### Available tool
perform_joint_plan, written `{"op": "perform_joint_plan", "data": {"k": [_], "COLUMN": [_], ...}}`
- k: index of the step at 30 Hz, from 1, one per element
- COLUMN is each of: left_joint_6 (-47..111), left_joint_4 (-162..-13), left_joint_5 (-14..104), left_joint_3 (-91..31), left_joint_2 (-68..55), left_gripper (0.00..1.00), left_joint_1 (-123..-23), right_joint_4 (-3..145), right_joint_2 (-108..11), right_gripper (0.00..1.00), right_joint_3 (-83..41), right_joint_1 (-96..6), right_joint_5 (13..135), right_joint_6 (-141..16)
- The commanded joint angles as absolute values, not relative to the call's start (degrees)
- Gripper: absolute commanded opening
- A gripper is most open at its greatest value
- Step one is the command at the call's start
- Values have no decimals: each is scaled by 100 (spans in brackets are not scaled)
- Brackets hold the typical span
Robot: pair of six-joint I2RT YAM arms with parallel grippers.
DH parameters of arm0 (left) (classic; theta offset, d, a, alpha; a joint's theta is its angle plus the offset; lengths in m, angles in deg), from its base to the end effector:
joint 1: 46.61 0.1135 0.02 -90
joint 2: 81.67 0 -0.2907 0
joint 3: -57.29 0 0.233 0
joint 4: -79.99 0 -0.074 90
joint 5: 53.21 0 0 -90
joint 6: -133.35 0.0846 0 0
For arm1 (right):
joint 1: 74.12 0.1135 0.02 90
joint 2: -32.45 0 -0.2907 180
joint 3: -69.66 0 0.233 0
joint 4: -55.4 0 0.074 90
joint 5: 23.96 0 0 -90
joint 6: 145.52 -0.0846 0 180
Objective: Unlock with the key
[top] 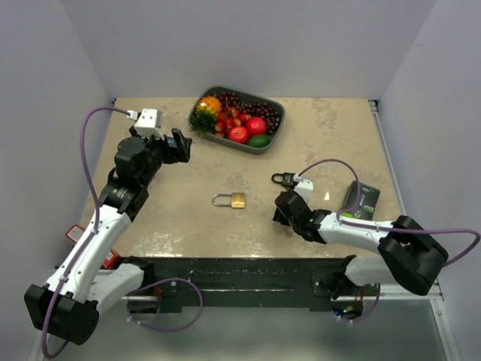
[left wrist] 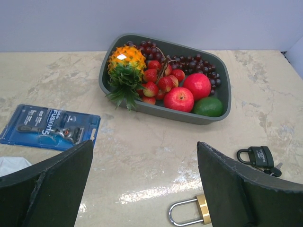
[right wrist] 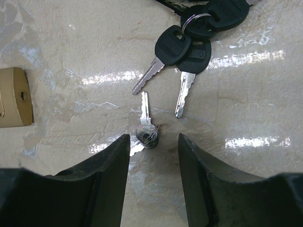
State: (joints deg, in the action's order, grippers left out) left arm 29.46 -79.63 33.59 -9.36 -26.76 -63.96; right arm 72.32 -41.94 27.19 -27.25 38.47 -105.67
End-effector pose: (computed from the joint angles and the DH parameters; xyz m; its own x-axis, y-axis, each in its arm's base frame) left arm 0.2283 -0.0664 0.3750 -0.1980 -0.1892 -0.9618 0.2035 0.9519 -0.2292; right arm 0.1910 0.1466 0.1581 -0.6666 0.2839 -0.6893 0.1141 0.9526 0.2820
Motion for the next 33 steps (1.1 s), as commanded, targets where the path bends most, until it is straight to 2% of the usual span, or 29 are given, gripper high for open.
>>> {"op": "perform_joint_plan", "data": {"k": [1,7,17,26,29,33], "left_joint_6": [2990,2990,2982,2990,2990,2990], "left_joint_4": [-8104,-8104,-8095,-8104,-8095,-8104], "left_joint_5": [3442,3460,3468,3469,3469,3486], "left_joint_3": [-975,-984,-975,-967,-967,-975], "left_joint_2": [-2700,-2700,-2665,-2621,-2604,-2586], "left_gripper": [95,95,95,95,95,95], "left_joint_1": [-6402,-6402,-6402,-6402,-6402,-6402], "right_joint_4": [7058,6953,6970,7006,7015,7015], "right_joint_2": [-4269,-4375,-4419,-4560,-4533,-4480], "right_gripper": [47,43,42,35,30,16], "right_joint_3": [2512,2486,2512,2468,2494,2556], "right_joint_1": [-2692,-2692,-2692,-2692,-2692,-2701], "right_joint_5": [3563,3493,3282,3159,3168,3159], "right_joint_6": [-10807,-10886,-11019,-11098,-11194,-11282]}}
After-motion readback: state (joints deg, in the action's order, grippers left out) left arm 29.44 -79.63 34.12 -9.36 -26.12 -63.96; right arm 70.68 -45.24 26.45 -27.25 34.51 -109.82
